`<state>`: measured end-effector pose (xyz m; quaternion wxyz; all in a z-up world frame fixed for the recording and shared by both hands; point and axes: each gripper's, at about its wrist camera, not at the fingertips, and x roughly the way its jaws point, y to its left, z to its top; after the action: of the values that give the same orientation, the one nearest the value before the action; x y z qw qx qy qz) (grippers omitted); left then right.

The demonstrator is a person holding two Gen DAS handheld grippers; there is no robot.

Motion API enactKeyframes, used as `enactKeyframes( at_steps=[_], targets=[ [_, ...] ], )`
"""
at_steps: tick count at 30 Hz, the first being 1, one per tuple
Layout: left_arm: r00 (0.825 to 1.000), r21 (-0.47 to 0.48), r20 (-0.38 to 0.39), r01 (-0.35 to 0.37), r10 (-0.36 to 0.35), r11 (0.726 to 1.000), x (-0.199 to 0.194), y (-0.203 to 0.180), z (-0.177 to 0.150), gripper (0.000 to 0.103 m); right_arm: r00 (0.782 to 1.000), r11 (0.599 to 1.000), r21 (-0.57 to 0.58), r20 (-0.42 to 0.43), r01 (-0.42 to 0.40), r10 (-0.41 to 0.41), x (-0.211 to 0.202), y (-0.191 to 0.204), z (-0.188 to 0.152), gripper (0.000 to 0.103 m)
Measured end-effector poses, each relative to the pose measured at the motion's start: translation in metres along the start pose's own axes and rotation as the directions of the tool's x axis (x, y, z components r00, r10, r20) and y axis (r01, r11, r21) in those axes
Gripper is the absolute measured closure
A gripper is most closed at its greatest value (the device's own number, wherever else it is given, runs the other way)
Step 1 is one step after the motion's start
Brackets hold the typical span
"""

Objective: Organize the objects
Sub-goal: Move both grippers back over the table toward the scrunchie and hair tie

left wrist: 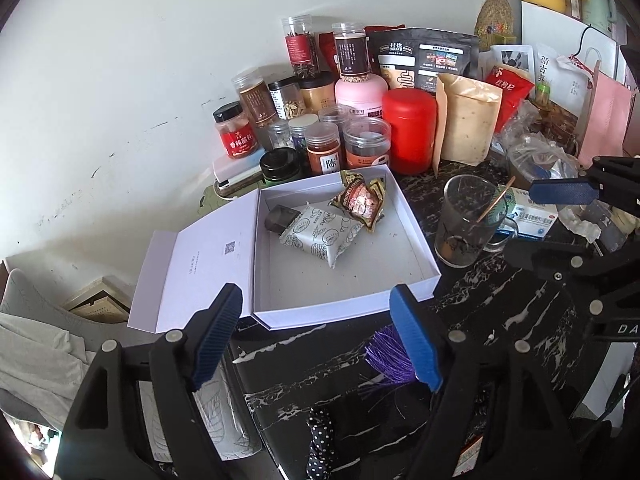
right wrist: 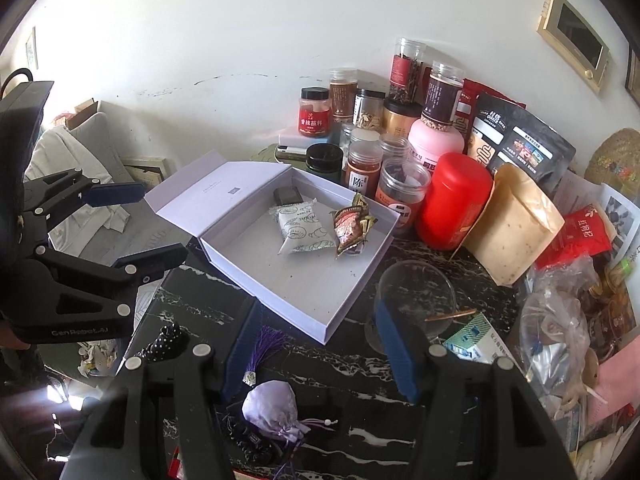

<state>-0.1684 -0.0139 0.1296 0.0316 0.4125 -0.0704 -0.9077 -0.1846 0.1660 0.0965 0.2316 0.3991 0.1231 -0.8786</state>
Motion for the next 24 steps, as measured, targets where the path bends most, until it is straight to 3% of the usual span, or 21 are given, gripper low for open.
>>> enactKeyframes(
  at_steps=[24],
  targets=[
    [1.0,0.0,-0.025,0.017,-0.017,1.0,-0.027,-0.012,-0.11,0.025,0.999,0.998,0.023,-0.006,-0.052,0.052,-0.017,0.029,-0.099,0.043]
  ],
)
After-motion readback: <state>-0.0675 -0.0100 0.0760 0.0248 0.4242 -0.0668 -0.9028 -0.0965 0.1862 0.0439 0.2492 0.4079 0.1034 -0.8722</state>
